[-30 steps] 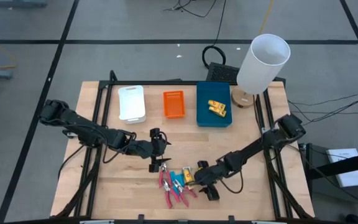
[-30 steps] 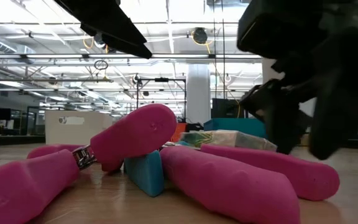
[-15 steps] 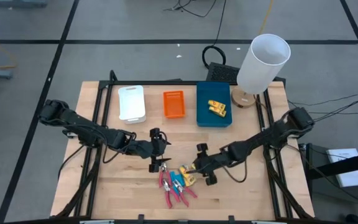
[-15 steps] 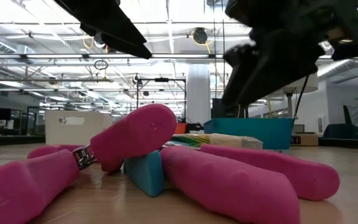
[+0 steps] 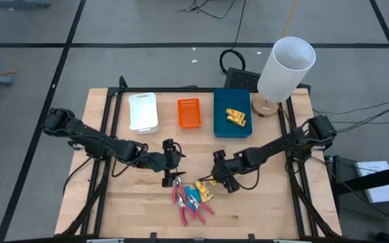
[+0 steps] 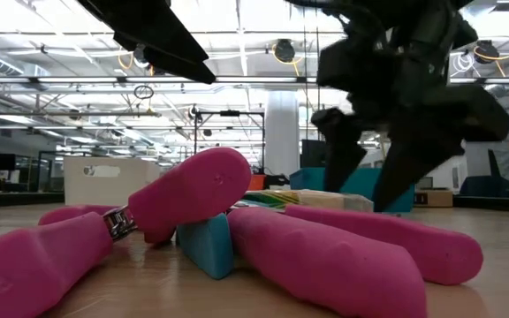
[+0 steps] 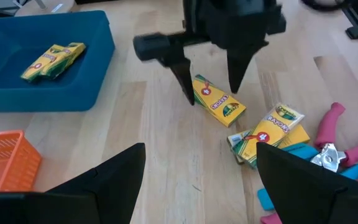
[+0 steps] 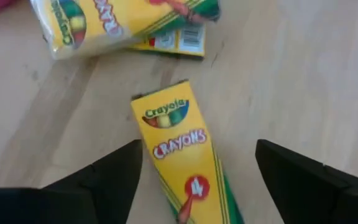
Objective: Pick & Place School Supplies
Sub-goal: Put the crayon box into the blue bin
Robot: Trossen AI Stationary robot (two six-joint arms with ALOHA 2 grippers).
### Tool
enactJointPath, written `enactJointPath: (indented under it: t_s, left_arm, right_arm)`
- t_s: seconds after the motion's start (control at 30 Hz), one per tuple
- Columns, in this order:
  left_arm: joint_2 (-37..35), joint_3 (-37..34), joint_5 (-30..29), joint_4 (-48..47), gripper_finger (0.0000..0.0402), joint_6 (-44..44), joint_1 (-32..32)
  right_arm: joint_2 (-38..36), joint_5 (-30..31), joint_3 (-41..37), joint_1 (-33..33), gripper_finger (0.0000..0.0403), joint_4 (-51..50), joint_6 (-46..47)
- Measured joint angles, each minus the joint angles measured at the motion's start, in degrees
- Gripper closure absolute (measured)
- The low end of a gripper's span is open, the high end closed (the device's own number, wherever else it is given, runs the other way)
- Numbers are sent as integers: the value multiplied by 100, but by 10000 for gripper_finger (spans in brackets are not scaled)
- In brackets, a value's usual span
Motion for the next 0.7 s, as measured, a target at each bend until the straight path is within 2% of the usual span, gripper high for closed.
enactJointPath:
  t_s: [0.13,0.33,0.57,0.7]
  left_arm:
    - [0,0,0,0,92,-2,0]
    - [0,0,0,-31,92,-2,0]
    - [0,0,0,-35,92,-4,2]
    - [0,-1,0,-35,92,-4,2]
  right_arm:
    - [124,2,-9,-5,96,-88,-190]
    - [142,-144,-11,-31,130,-248,-249]
    - [142,-566,-15,-39,195,-450,-102]
    - [136,-608,-39,-37,235,-477,11]
